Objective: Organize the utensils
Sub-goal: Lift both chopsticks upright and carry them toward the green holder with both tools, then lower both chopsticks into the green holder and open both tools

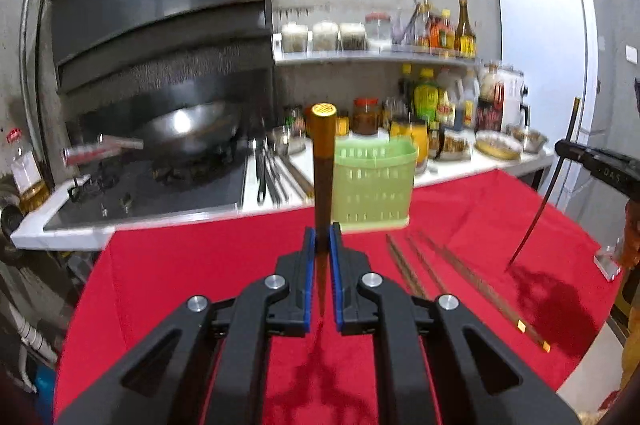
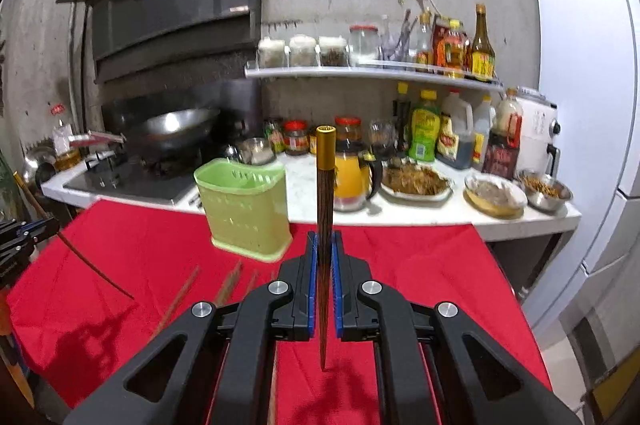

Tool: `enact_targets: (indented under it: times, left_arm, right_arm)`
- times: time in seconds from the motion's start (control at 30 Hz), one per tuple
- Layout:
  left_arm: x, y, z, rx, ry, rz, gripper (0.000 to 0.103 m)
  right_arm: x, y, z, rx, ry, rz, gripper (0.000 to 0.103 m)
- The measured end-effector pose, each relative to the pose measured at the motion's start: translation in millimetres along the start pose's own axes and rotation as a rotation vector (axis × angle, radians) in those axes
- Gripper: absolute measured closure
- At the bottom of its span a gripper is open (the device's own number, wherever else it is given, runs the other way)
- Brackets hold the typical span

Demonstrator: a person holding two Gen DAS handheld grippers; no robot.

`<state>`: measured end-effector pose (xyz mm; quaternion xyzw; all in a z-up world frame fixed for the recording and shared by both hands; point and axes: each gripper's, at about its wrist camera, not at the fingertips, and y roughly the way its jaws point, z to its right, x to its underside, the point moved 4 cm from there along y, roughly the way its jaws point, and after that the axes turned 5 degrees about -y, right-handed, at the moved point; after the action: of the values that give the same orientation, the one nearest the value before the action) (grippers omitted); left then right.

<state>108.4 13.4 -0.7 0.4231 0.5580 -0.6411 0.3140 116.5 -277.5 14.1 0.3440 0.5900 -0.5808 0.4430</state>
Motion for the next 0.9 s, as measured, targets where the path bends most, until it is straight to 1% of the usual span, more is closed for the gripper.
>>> enact_targets:
  times: [0.07, 0.1, 0.23, 0.33, 0.4, 0.5, 0.57, 0.67, 0.77, 0.9]
  left_arm:
    - [-23.0, -0.3, 2.8, 0.016, 0.004, 0.051, 0.096]
    - [-39.9, 0.2, 5.9, 0.025, 0.011, 0.09, 0.096]
    - [-95.3, 6.5, 19.1, 0.063, 0.019, 0.193, 0.096]
    - [-130.7, 23.3, 29.1, 0.076, 0.025, 0.234, 0.096]
    - [-146.3, 40.1, 34.1, 0.086, 0.026, 0.235, 0.096]
    - [-155.2, 75.7, 41.5, 0.116, 0.03, 0.203, 0.096]
    - [-151.9, 104.1, 44.1, 0.12, 0.03, 0.163, 0.096]
    - [-136.7, 145.9, 41.8, 0.122, 0.016, 0.082, 0.096]
    - [-117.9, 176.3, 38.5, 0.121, 0.008, 0.009, 0.096]
    - [-97.3, 197.5, 34.8, 0.112, 0.018, -0.047, 0.096]
  right_arm:
    - [-22.9, 2.7, -5.8, -0.016, -0.016, 0.048, 0.096]
    - [-32.8, 3.6, -7.7, -0.023, -0.022, 0.071, 0.096]
    - [-90.6, 13.2, -25.4, -0.033, -0.075, 0.197, 0.096]
    - [-125.1, 27.7, -36.0, -0.053, -0.084, 0.269, 0.096]
    - [-139.4, 42.4, -40.3, -0.072, -0.083, 0.296, 0.096]
    - [-144.7, 74.4, -42.6, -0.1, -0.06, 0.277, 0.096]
    - [-137.3, 102.3, -44.1, -0.119, -0.046, 0.228, 0.096]
    - [-116.5, 139.3, -42.6, -0.15, -0.031, 0.139, 0.096]
    - [-94.3, 164.2, -44.6, -0.158, -0.039, 0.075, 0.096]
    - [-75.8, 183.2, -45.0, -0.169, -0.023, 0.024, 0.096]
